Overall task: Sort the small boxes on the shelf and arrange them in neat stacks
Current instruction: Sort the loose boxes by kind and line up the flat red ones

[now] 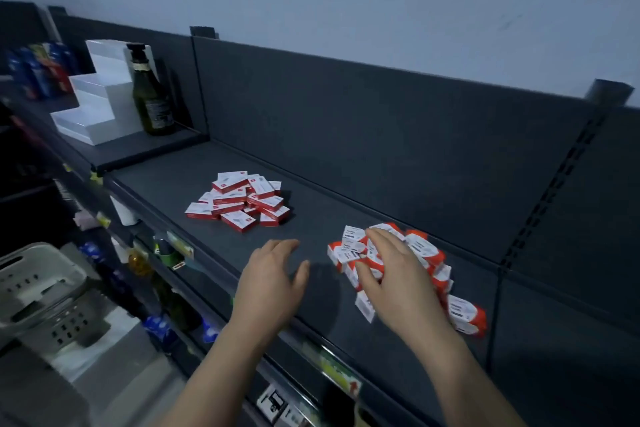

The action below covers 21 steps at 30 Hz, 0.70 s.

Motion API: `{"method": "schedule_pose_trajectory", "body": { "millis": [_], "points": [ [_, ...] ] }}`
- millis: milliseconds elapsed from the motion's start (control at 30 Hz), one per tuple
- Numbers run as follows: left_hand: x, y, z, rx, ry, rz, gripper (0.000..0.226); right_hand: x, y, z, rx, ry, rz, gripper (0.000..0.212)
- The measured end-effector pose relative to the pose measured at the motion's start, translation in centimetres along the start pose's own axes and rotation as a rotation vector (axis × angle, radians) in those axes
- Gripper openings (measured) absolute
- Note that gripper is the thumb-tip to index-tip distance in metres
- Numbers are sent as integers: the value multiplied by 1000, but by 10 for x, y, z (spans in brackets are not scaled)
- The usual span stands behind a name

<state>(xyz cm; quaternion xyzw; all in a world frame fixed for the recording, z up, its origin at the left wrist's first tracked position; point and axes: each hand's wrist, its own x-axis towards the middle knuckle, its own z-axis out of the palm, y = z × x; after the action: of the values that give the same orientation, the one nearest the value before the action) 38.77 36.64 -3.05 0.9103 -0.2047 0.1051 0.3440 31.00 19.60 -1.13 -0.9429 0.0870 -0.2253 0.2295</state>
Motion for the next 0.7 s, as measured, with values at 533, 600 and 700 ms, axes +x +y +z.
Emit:
{"method": "schedule_pose_trajectory", "body": {
  "millis": [533,600,700],
  "points": [
    [102,-158,-71,230,-151,33,79,76,-103,127,53,-95,210,53],
    [115,-165,-67,211,-195,10,90,86,-101,136,80,-101,232,56],
    [136,-172,-57,168,-247,-7,106,102,-93,150,128,-123,248,63]
  ]
}}
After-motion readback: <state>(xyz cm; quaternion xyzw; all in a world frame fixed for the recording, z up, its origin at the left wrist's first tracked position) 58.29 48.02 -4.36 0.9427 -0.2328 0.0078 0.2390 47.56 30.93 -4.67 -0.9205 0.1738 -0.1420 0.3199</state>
